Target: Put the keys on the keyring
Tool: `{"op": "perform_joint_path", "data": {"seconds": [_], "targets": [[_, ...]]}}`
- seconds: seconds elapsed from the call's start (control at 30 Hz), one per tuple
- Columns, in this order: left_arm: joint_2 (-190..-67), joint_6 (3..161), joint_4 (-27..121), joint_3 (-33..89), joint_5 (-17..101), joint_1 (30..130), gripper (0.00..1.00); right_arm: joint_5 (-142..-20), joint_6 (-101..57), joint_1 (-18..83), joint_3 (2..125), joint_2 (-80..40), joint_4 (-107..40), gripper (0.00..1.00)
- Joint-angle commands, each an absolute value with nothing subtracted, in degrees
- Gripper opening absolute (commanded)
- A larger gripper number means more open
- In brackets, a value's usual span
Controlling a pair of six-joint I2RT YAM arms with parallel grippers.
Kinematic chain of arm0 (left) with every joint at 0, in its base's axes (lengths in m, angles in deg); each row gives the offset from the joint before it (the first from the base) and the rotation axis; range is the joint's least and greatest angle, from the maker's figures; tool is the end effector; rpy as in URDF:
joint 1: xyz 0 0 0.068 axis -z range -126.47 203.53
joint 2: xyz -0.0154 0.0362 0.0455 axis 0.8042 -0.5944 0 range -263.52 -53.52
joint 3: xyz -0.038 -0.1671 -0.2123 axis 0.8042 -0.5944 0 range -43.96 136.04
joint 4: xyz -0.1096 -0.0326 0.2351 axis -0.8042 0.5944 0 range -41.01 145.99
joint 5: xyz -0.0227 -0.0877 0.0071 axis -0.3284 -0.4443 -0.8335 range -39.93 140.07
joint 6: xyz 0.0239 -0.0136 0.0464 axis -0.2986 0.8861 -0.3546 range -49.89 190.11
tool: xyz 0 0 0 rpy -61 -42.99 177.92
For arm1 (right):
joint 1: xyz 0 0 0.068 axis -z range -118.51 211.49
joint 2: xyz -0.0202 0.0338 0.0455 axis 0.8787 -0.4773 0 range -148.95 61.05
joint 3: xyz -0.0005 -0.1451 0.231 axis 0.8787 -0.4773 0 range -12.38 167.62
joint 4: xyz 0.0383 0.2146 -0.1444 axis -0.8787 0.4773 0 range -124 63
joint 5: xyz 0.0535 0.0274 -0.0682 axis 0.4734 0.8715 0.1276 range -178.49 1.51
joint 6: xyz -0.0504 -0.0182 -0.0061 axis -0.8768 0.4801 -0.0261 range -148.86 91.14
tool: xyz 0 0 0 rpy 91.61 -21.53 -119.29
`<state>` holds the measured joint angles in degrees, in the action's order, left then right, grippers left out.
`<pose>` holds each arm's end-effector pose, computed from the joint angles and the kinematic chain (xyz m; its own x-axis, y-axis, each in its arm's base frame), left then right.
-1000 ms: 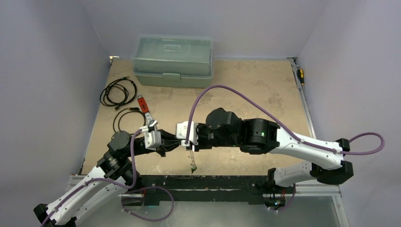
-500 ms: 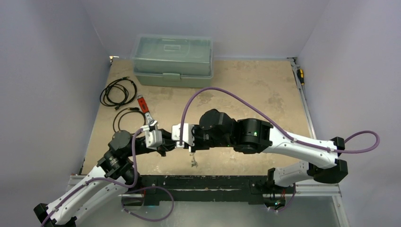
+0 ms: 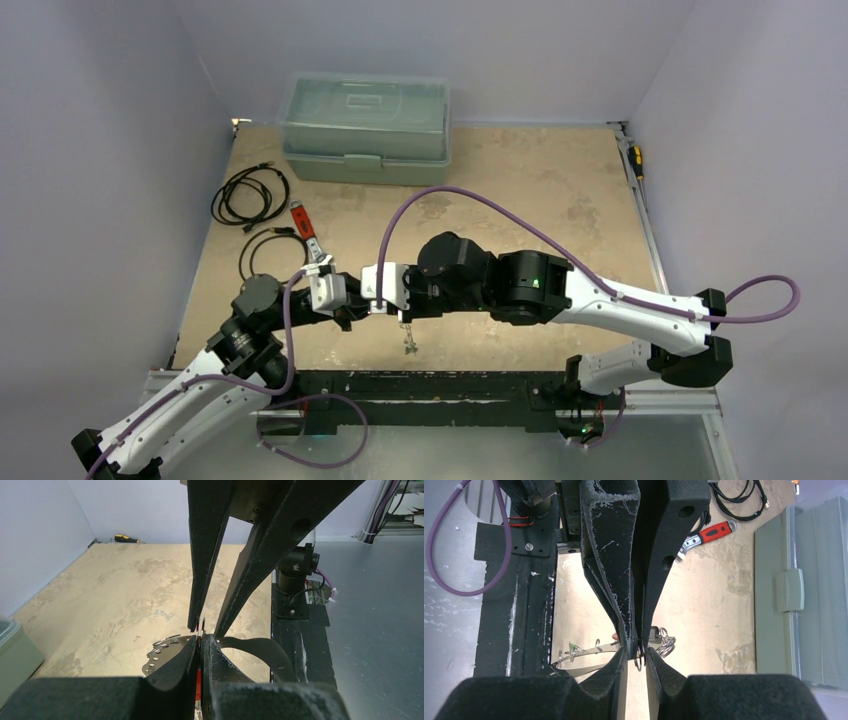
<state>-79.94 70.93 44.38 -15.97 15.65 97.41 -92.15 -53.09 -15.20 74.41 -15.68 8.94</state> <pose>0.0795 -0.1043 0.3088 0.0636 -0.0775 -0.9950 0.9779 0.2040 0.0467 0.0673 0.2741 0.4128 0.2793 -0.5975 -0.7517 -0.9257 0.0404 -0.3761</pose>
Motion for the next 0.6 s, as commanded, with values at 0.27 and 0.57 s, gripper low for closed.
{"op": "perform_joint_path", "data": {"seconds": [0.27,0.57], "targets": [[-79.71,70.99,38.86,-14.05,12.58,97.41,0.0,-96.58,-54.21,-14.36,75.15,-13.88,8.82,0.22],[-79.98,71.07,38.71,-14.07,12.17,97.41,0.0,-93.62,-54.42,-14.36,75.66,-15.16,8.74,0.21]]}}
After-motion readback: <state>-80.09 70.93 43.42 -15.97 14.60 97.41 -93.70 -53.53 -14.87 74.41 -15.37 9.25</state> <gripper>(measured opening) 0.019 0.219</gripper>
